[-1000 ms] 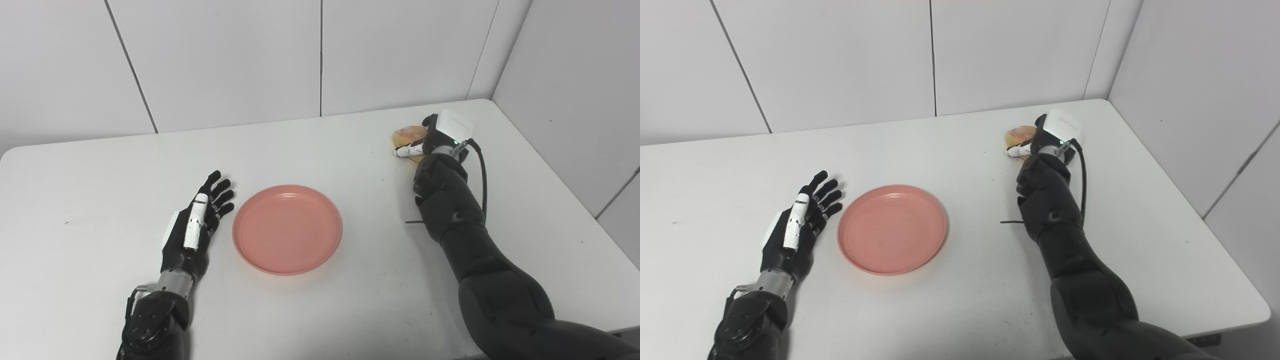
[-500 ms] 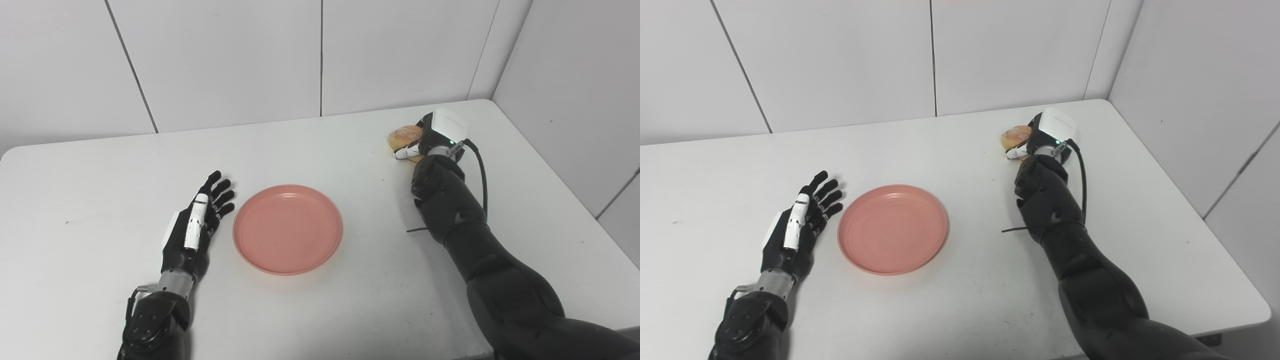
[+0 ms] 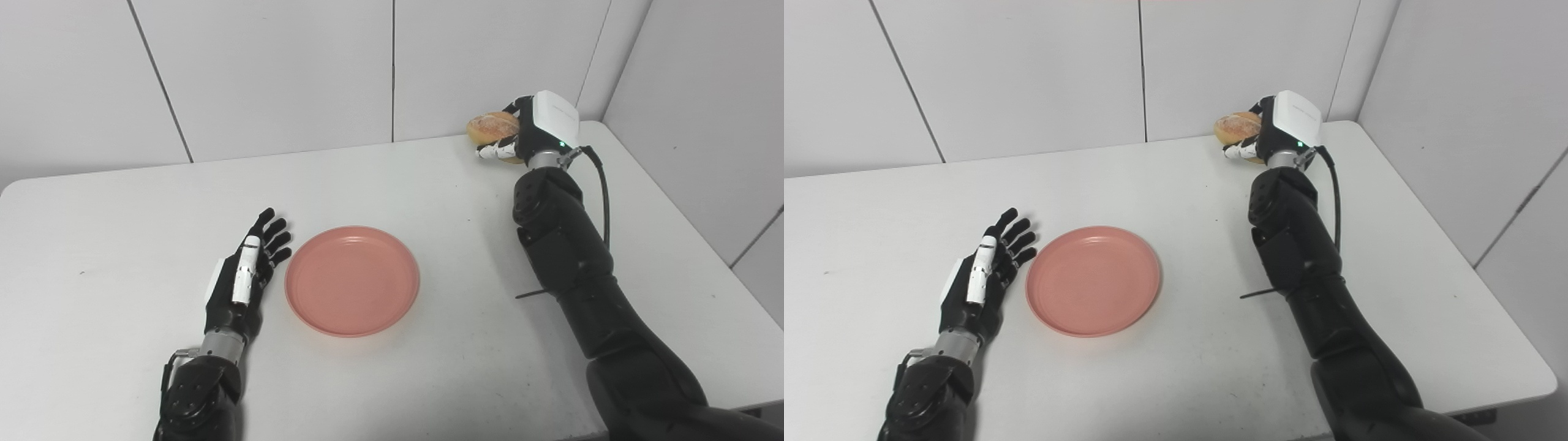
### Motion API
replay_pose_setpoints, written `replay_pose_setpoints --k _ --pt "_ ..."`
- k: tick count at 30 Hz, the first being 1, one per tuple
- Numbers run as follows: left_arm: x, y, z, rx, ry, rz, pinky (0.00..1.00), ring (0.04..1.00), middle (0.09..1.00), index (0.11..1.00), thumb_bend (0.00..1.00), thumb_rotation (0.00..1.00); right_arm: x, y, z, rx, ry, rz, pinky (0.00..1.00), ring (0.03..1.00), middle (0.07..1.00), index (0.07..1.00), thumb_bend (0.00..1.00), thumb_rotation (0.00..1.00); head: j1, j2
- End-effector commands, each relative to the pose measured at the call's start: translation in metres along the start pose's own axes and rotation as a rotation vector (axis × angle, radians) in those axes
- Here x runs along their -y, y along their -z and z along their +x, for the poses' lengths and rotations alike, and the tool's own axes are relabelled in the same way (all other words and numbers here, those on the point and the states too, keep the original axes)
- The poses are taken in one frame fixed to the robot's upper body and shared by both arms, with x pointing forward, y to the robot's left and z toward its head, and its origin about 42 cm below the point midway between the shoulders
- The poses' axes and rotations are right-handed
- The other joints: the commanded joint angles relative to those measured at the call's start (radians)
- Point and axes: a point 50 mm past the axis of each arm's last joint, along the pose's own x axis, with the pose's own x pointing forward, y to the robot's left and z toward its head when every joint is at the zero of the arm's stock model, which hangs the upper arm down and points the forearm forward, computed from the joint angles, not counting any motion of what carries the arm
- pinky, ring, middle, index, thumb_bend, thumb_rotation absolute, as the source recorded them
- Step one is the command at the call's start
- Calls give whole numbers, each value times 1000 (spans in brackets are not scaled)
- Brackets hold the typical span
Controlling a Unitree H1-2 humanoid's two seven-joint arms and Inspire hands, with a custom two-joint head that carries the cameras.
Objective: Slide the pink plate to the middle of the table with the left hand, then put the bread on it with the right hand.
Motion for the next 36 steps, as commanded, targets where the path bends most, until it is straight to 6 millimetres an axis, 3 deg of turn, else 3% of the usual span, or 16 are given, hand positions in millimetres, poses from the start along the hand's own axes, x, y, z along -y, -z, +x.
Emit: replay_pose_setpoints --k 1,9,16,21,32,36 --pt "7 -5 1 2 7 6 883 897 913 908 336 1000 25 -34 -3 108 51 21 262 346 424 531 517 3 12 3" --pt "18 -6 3 11 -2 9 877 894 910 907 328 1000 24 -85 -51 269 -47 42 253 334 422 529 516 5 68 17" --pt "25 -8 5 8 -18 25 866 890 903 900 322 1000 7 -118 -93 394 -107 42 240 322 413 530 515 3 109 29" --pt "30 -8 7 5 -30 48 865 887 900 896 330 1000 -6 -122 -115 444 -156 64 251 338 418 533 516 2 149 45" --pt "37 -11 9 21 -56 62 857 882 896 895 335 1000 -31 -123 -138 502 -258 36 250 328 415 539 515 2 192 70" --pt "39 -12 9 33 -62 68 851 879 894 896 325 1000 -40 -121 -148 494 -304 28 200 271 472 487 525 0 188 76"
